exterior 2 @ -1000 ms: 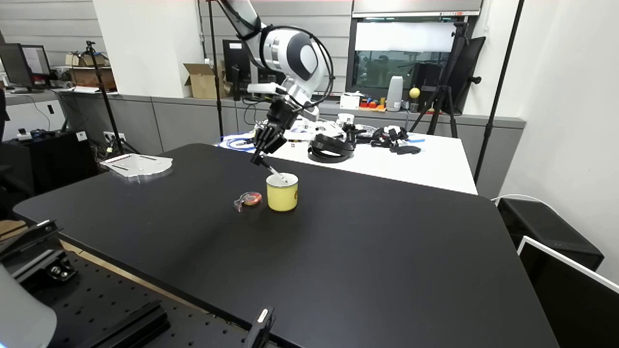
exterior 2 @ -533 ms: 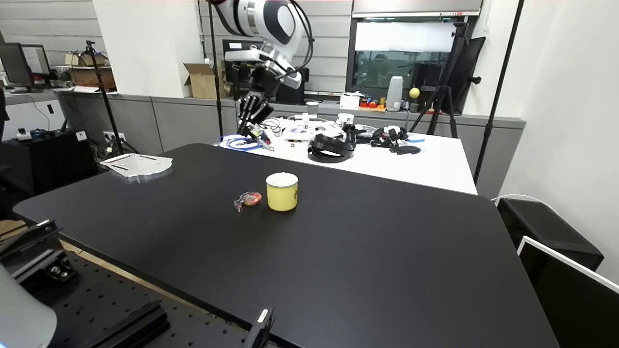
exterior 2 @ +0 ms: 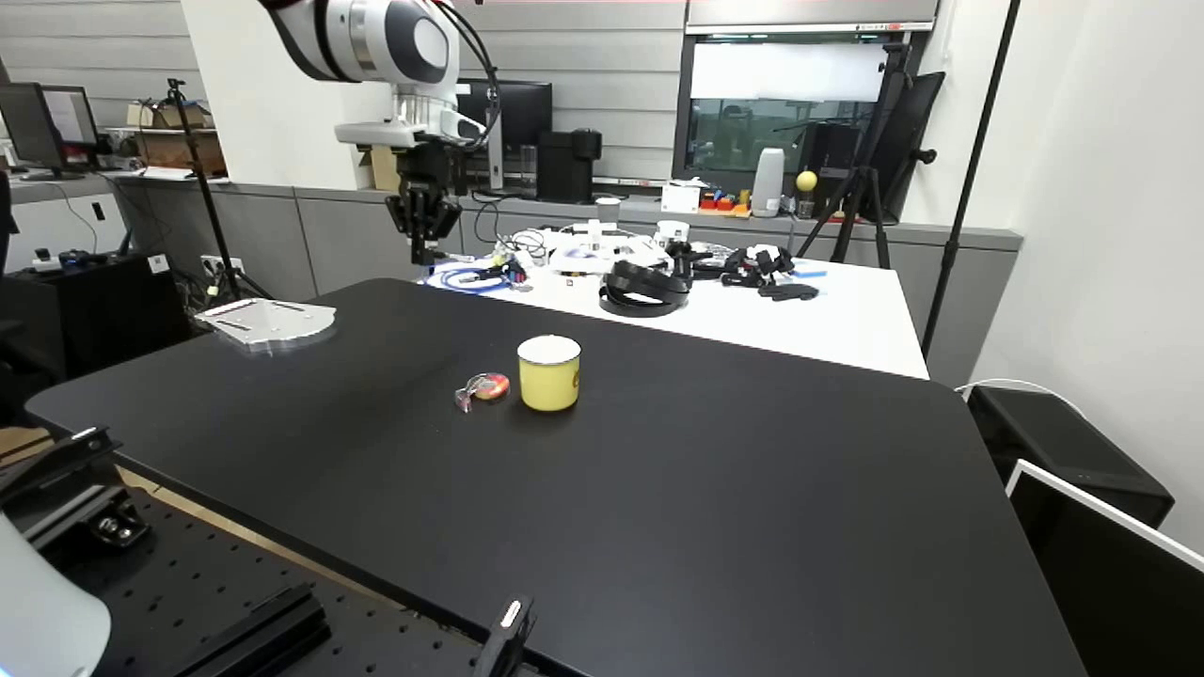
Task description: Flip the pen in the cup
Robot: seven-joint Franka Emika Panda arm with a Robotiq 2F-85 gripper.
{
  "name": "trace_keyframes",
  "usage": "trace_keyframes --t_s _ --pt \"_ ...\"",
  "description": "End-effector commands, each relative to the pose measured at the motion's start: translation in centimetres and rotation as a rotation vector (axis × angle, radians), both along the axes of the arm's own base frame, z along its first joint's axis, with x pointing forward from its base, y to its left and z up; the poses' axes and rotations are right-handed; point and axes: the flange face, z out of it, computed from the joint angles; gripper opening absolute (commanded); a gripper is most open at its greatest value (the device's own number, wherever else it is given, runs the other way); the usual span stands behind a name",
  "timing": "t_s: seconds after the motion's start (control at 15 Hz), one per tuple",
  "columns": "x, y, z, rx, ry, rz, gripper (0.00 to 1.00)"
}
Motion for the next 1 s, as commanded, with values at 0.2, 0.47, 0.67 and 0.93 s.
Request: trace_keyframes --t_s 0.2,0.47,0.67,0.93 --pt "-4.2 3.4 -3.3 0.040 -0.229 0.043 0.03" --pt "-5.6 1.5 -7.0 0.031 -0.263 0.022 0.03" --pt "-6.3 -0.4 -9.5 0.011 -0.273 -0.003 0.03" --pt "-7.0 -2.4 -12.7 -0.015 -0.253 -0.037 0.03"
